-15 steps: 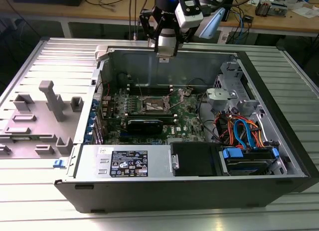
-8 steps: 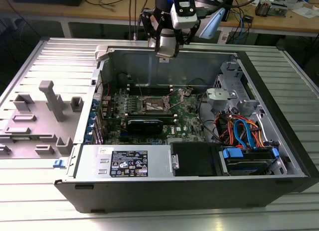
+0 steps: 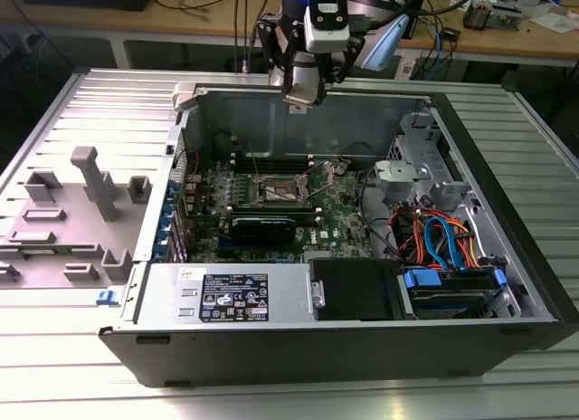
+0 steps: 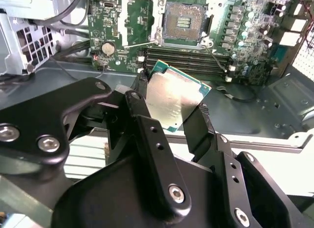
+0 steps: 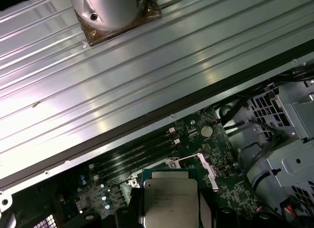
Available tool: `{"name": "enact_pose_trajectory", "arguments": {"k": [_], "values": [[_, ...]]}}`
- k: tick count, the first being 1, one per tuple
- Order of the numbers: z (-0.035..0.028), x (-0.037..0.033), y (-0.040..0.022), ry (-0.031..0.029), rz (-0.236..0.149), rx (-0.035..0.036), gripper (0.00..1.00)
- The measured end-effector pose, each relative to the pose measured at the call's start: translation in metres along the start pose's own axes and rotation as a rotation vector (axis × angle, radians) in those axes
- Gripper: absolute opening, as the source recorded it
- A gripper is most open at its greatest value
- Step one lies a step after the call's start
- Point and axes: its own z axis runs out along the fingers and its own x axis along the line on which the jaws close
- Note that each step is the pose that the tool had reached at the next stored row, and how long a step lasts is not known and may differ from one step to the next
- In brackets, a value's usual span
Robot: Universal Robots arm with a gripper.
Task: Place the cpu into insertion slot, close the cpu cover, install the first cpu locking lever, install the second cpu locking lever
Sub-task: 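Place the cpu into insertion slot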
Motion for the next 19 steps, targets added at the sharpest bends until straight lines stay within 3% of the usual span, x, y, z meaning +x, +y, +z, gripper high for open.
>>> {"name": "enact_pose_trajectory", "arguments": {"k": [11, 15, 19], "values": [[0.0, 0.0, 0.0, -0.0075, 0.084, -0.0016, 0.54], [0.0, 0.0, 0.0, -0.015, 0.168, -0.0031, 0.54], [0.0, 0.0, 0.0, -0.0191, 0.213, -0.004, 0.54]]}}
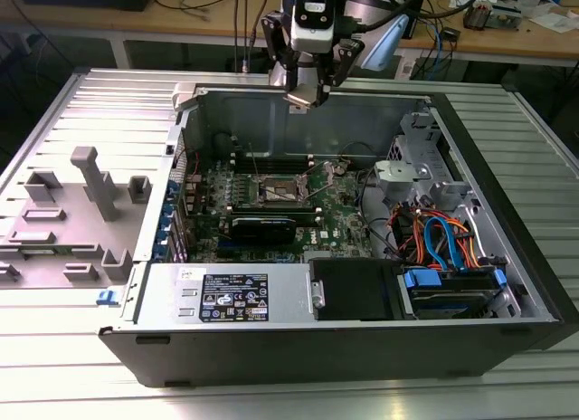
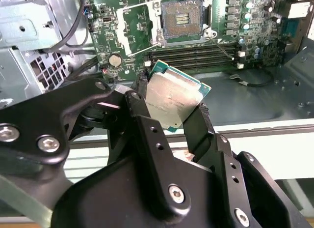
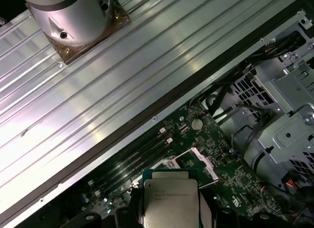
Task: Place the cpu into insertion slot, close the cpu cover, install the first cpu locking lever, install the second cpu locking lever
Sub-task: 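Place the cpu into insertion slot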
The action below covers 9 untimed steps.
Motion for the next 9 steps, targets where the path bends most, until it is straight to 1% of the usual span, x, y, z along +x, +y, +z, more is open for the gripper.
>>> {"name": "enact_pose_trajectory", "arguments": {"k": [3, 7, 9], "values": [[0.0, 0.0, 0.0, -0.003, 0.034, -0.0007, 0.54], [0.0, 0.0, 0.0, -0.0055, 0.062, -0.0012, 0.54], [0.0, 0.0, 0.0, -0.0074, 0.083, -0.0017, 0.54]]}}
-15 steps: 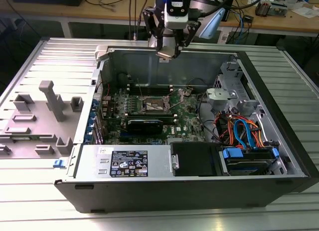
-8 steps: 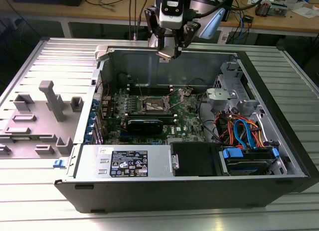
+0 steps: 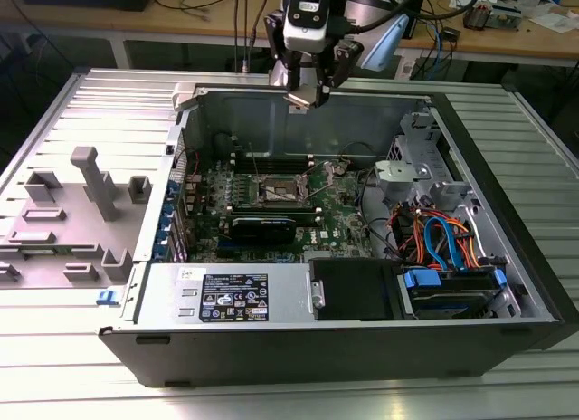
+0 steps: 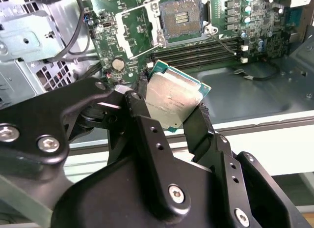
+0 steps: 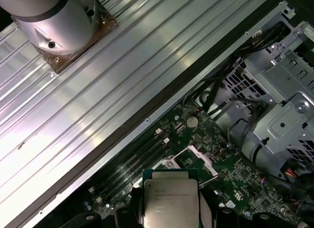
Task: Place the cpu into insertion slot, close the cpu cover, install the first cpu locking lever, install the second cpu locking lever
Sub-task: 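Place the cpu into insertion slot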
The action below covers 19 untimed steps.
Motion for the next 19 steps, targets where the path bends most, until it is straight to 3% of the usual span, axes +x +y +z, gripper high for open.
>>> {"name": "enact_pose_trajectory", "arguments": {"k": [16, 19], "values": [[0.0001, 0.0, 0.0, -0.0166, 0.185, -0.0035, 0.54], [0.0001, 0.0, 0.0, -0.0179, 0.198, -0.0037, 0.54]]}}
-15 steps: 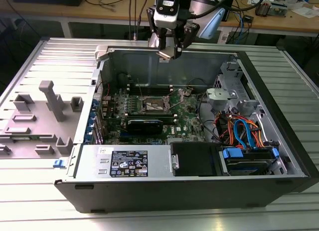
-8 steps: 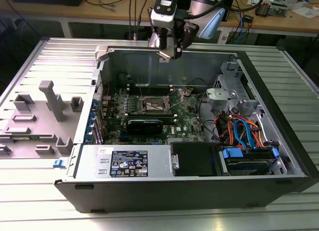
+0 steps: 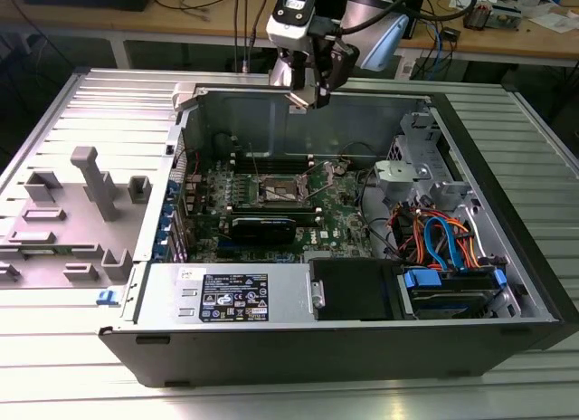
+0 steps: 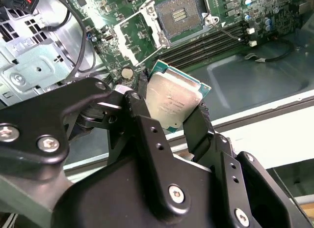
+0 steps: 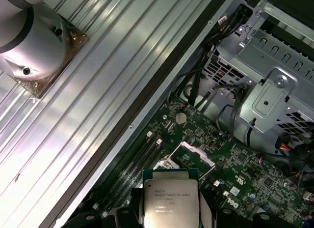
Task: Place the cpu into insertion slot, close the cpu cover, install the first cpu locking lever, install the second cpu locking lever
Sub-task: 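Place the cpu into insertion slot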
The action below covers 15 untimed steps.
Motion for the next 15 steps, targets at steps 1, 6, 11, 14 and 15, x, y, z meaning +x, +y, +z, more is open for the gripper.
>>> {"name": "enact_pose_trajectory", "arguments": {"k": [1, 6, 11, 14, 15], "values": [[0.0001, 0.0, 0.0, -0.0007, 0.007, -0.0002, 0.54], [0.0005, 0.0, 0.0, -0.0083, 0.092, -0.0018, 0.54], [0.0015, 0.0, -0.0001, -0.0173, 0.193, -0.0038, 0.54], [0.0021, 0.0, -0.0002, -0.0227, 0.252, -0.0048, 0.54], [0.0022, 0.0, -0.0002, -0.0242, 0.269, -0.0052, 0.54]]}}
